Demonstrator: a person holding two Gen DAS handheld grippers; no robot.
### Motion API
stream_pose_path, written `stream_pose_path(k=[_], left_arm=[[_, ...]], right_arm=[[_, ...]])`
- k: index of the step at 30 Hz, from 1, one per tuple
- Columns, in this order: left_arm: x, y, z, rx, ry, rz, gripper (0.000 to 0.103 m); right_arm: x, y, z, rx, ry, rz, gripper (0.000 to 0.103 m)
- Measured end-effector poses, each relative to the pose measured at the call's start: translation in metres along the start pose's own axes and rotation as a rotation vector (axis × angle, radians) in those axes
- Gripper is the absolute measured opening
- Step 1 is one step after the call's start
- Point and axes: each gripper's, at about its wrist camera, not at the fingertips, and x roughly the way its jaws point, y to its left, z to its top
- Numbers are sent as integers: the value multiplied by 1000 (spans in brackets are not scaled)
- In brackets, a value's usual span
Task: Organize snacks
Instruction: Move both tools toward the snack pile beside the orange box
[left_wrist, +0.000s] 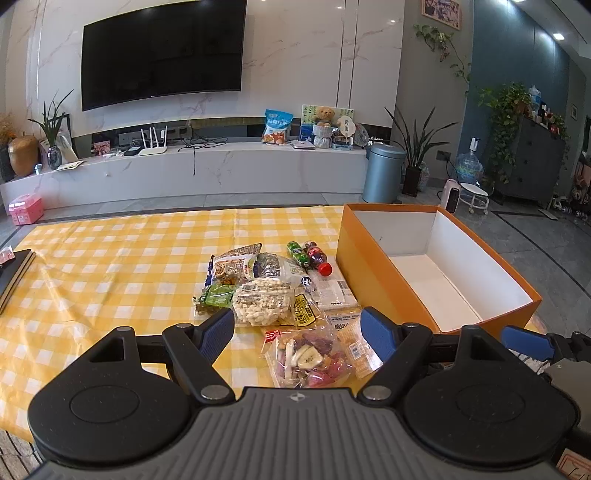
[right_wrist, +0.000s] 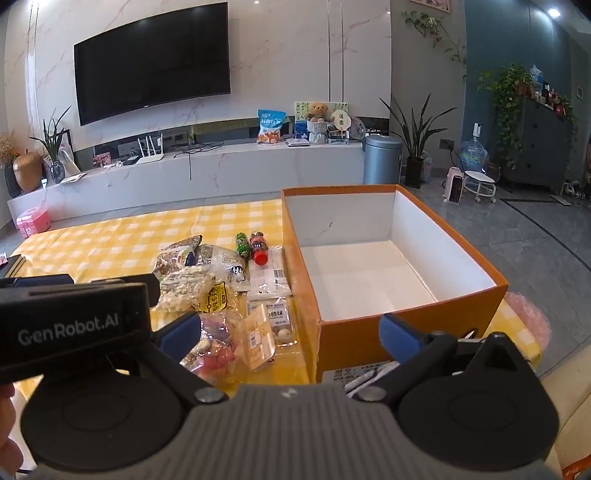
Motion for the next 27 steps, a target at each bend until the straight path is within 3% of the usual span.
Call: stream_pose_path(k=[27], left_arm=[[4,13,-2,-16,22,17,92]], right_arm=[[0,10,1,-5,29,1,100]])
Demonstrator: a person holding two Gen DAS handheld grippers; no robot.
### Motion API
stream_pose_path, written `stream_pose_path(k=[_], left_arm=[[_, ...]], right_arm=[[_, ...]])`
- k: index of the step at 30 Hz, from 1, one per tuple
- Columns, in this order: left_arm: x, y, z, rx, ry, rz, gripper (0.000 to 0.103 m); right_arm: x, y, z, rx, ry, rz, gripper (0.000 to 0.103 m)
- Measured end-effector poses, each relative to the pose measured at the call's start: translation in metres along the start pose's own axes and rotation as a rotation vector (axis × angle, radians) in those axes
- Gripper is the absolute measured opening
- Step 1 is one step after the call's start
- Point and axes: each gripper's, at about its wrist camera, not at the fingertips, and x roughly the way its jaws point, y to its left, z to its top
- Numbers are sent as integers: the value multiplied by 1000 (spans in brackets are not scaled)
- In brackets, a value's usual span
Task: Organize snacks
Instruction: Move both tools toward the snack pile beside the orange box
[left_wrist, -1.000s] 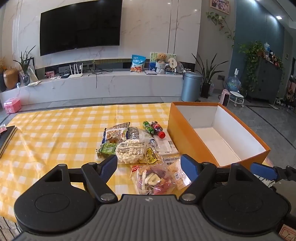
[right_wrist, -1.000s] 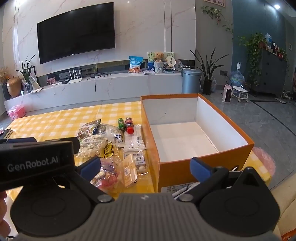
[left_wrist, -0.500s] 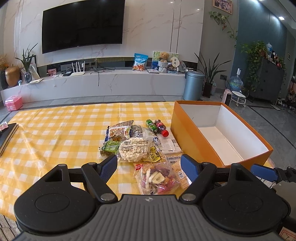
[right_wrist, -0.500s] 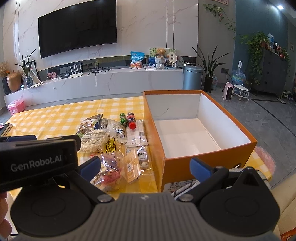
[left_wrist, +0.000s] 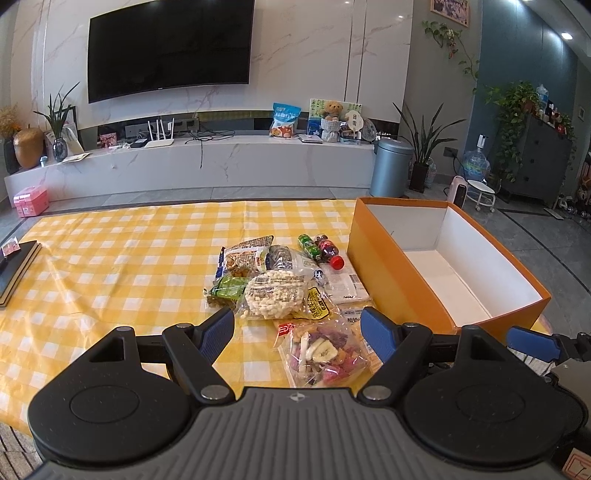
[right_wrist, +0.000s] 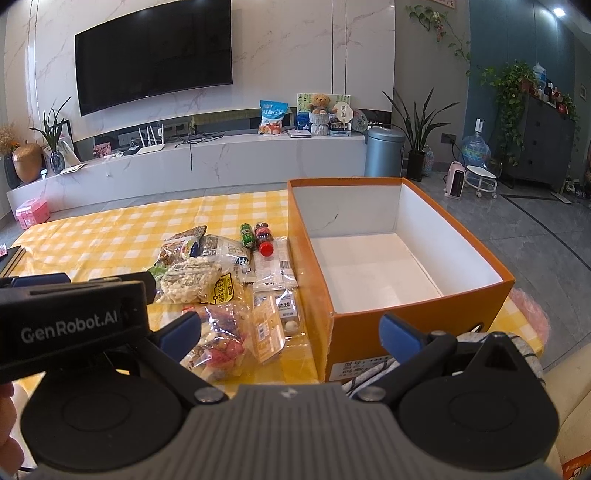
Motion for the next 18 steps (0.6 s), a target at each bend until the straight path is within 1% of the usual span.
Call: stream_pose_path(k=[8,11,18], left_arm=[[0,5,-1,-10,14,-17,92],[2,5,-1,2,23,-30,92],[2,6,-2,8,23,-25,92]], right_arm=[[2,4,-1,-8,4,-2,100],[1,5,0,-9,6,-3,100],[2,7,-1,-18,9,-3,100]])
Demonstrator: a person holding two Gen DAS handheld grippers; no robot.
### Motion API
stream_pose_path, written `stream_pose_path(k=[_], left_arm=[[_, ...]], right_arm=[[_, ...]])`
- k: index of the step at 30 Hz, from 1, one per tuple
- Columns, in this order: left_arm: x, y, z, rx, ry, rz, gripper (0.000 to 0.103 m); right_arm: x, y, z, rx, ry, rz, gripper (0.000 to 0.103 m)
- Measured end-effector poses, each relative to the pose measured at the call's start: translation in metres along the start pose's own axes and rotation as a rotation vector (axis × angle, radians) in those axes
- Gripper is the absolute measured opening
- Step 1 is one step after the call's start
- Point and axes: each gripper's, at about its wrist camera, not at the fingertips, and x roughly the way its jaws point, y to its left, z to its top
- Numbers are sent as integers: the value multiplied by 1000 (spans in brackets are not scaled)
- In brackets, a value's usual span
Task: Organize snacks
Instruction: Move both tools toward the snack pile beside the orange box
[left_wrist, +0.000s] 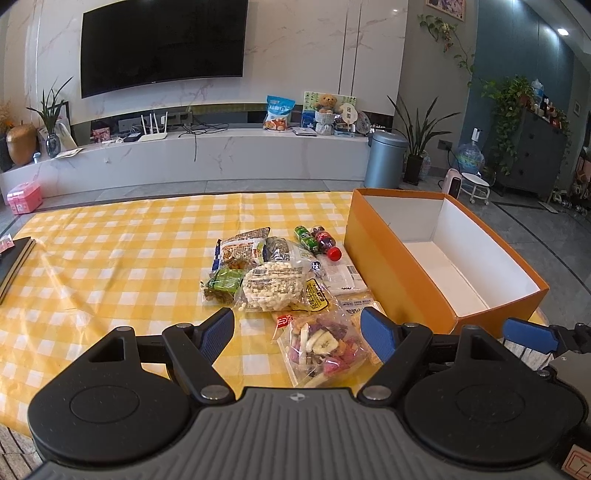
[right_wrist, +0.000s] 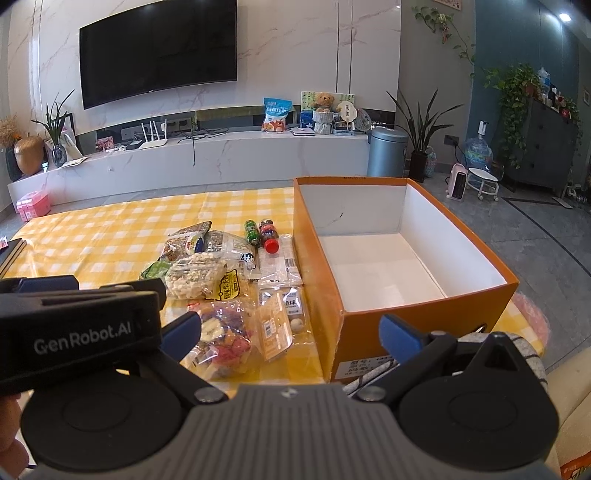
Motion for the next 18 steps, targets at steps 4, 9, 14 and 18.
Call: stream_pose_path(k=[4,9,14,18], left_arm=[[1,1,0,3,5,2,92],[6,3,-1,-6,27,9,92],[8,8,-1,-4,36,16,92],[9,18,-1,-20,40,17,92]], right_arm=[[1,0,0,-2,2,-1,100],[4,3,-1,-12,11,-5,100],[8,5,-1,-7,28,19,100],[11,9,0,-3,44,15,100]])
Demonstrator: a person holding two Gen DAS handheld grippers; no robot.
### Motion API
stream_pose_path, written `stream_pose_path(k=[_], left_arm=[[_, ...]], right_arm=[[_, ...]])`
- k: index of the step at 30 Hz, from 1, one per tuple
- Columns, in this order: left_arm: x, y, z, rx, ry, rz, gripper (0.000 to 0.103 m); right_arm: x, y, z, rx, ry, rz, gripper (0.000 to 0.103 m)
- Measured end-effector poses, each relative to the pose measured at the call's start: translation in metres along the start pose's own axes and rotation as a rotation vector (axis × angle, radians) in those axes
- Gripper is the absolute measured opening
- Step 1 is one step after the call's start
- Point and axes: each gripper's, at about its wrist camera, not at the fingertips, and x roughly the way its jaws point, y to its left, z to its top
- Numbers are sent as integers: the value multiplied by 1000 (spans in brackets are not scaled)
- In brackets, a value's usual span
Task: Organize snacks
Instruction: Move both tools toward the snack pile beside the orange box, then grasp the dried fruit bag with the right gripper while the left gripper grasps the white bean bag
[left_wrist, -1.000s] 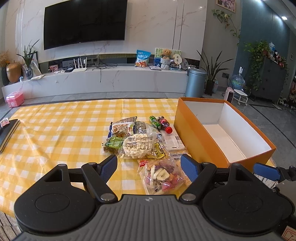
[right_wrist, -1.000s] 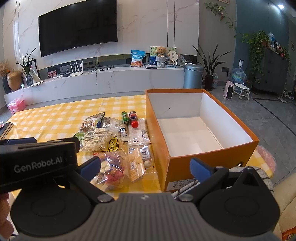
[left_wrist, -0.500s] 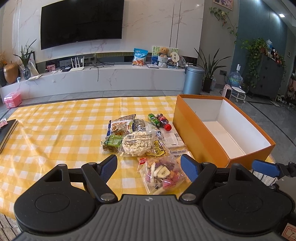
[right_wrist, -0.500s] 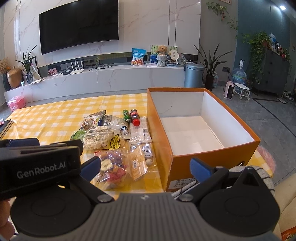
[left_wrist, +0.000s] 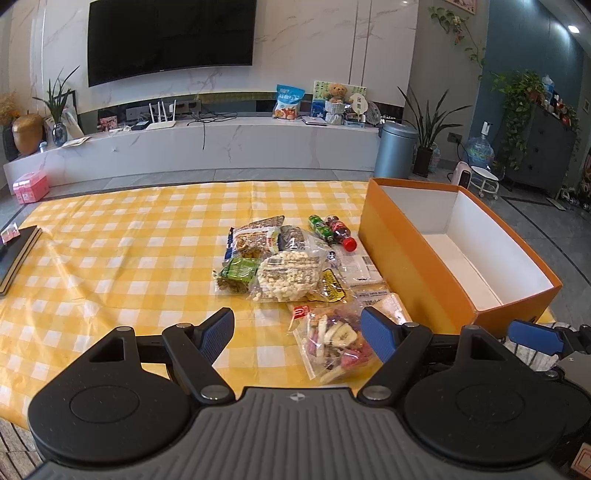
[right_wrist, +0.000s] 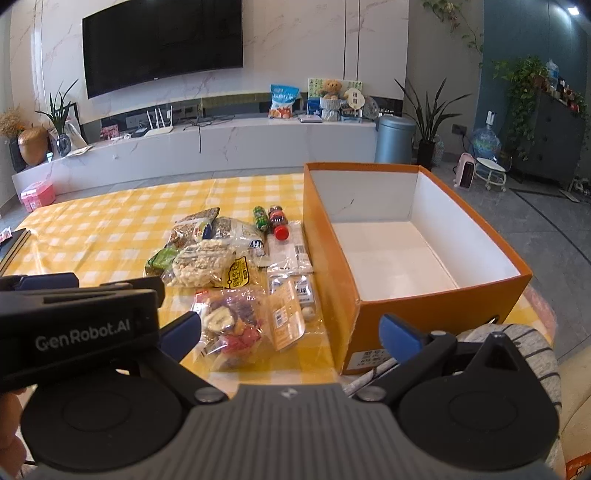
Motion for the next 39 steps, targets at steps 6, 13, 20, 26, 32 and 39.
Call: stream_pose_path(k=[6,13,20,26,32,39], left_arm=[[3,25,1,-17,-4,-26,91],[1,66,1,-92,-75,-40,91],[12,107,-4,-238,-148,-54,91],[28,124,-9,-332,-113,15,90],[52,135,-16,-345,21,3,89],[65,127,-23,-247,59,45,89]], right_arm=[[3,18,2,-28,-12,3,100],[19,44,4,-70,-24,3,100],[43,51,7,29,-45,-10,100],[67,50,7,68,-31,33,95],[85,51,6,48,-51,19,93],[114,68,4,-44,7,-18,93]])
